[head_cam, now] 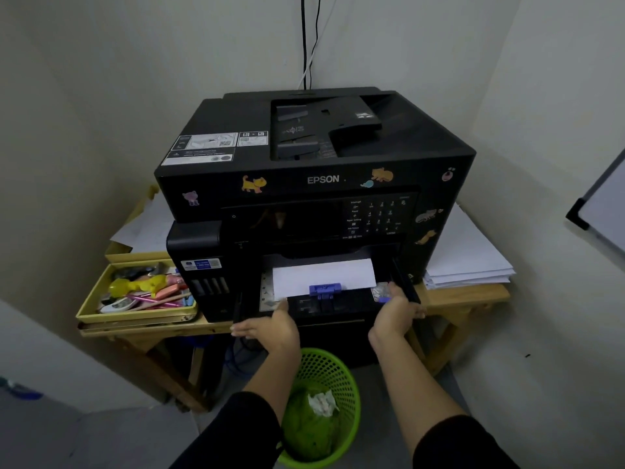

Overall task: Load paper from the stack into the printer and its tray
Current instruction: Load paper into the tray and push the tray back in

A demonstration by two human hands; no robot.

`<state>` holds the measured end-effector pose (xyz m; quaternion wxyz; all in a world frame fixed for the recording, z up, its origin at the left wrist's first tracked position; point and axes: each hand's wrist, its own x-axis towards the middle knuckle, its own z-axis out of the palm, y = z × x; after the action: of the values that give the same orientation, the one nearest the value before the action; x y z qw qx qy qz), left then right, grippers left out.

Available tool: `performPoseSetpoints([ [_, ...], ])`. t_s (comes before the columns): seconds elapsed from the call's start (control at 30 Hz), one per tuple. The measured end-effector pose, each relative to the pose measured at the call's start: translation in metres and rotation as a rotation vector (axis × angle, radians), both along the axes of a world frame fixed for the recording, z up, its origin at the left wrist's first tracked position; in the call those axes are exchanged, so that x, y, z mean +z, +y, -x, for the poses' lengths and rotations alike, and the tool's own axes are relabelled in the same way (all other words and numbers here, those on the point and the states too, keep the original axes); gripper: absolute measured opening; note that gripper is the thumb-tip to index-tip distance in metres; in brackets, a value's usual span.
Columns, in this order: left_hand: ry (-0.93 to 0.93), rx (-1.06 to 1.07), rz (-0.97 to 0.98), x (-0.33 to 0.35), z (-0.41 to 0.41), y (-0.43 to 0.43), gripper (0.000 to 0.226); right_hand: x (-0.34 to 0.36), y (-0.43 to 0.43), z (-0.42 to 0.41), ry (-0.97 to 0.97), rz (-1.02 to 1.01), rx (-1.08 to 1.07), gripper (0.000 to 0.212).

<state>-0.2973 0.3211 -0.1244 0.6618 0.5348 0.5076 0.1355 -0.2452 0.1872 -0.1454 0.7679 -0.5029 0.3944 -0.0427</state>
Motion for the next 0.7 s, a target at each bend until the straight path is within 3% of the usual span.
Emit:
performPoseSetpoints([
  [0.13, 0.008, -0.095, -0.031, -0.004, -0.014, 0.015, 0.09, -0.001, -0.001, -0.018, -0.082, -0.224, -0.013, 0.084],
  [0.27, 0.091, -0.03, 0.083, 0.009, -0.037, 0.026, 0.093, -0.002, 0.003, -0.033, -0.086, -0.272, -0.03, 0.078],
  [0.5, 0.163, 0.071, -0.063, 0.008, -0.051, 0.015, 0.077, 0.003, 0.018, -0.045, 0.088, 0.168, -0.09, 0.062],
  [0.7, 0.222, 0.045, -0.115, 0.012, -0.052, 0.009, 0.08, 0.004, 0.025, -0.05, 0.158, 0.265, -0.031, 0.069],
])
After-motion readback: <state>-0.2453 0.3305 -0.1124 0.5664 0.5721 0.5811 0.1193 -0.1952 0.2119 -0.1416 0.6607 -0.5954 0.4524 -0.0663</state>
